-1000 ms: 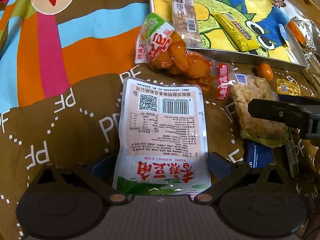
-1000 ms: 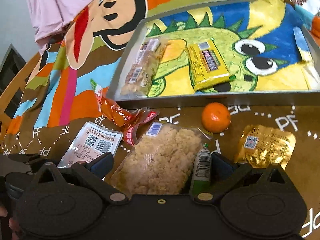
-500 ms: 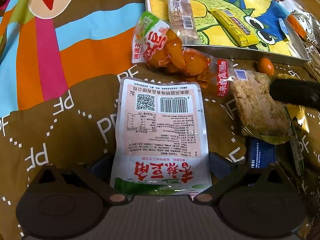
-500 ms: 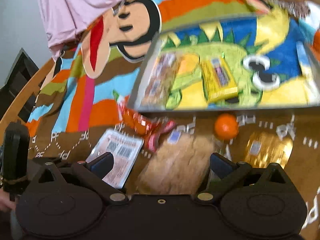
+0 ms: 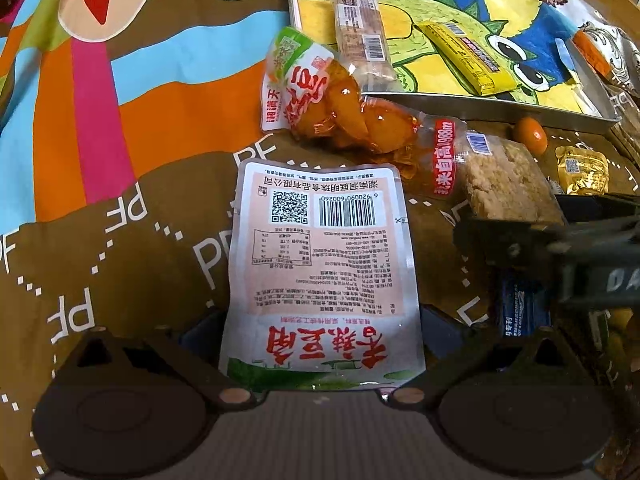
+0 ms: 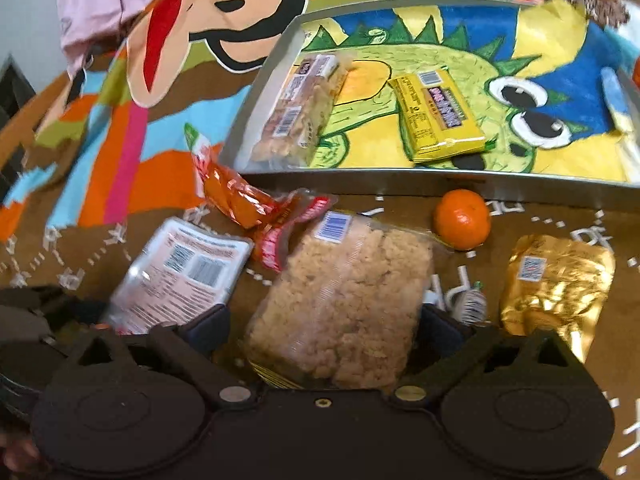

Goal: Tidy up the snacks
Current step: 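Move the left tool over the white tofu packet while the right tool grasps the puffed-rice bar, then grasp the white tofu packet with the left tool while the right tool lifts the puffed-rice bar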

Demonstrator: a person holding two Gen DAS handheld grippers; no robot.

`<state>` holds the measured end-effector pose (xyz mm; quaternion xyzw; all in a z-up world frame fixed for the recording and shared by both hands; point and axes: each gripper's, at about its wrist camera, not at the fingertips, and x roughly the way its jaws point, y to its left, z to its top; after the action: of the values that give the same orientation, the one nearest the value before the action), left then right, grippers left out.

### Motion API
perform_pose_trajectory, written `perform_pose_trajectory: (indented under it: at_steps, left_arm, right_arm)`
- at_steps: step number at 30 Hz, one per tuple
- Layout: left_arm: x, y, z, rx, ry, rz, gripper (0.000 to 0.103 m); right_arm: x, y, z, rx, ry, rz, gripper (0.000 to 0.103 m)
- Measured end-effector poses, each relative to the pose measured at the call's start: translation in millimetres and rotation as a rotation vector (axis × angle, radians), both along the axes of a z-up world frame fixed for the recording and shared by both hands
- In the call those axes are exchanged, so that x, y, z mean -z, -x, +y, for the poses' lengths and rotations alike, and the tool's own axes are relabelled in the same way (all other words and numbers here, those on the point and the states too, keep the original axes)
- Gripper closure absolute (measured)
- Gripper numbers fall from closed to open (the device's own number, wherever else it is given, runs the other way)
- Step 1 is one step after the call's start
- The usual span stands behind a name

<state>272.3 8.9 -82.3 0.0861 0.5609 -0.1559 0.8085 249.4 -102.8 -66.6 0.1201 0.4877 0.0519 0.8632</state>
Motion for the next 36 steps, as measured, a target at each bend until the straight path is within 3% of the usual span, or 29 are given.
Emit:
perform_pose_trajectory:
  at_steps: [4,15,27,31,36]
  left_arm:
    - [-4.0,3.4,-0.3,0.006,0.017,-0.006,0.01]
    - [-13.1,11.8,10.9,-0.035,0.065,0.018,0.018]
    - [0.9,3.2,2.4,-0.015,0.005,0.008,0.004]
    - [-1.3,6.3,2.5,-0.015,0.012,-0.006,0.012]
    - [-8.7,8.8,9.3,-0.04,0.044,-0.014,0.025]
  right_arm:
    - [-2.9,8.1,-0.7,-0.018,0.039,-0.02,0.018]
    - [-12.4,27.6,-5.3,-0.069,-0.008,-0.008,0.019]
    - [-5.1,17.5,-2.0,-0.131,0.059,-0.041,0.015]
    - [-1.7,11.2,-7.3,-0.103,0.029,-0.046,0.015]
    - [-4.5,16.3,-1.5,-0.107,0.09,-0.061,0.02]
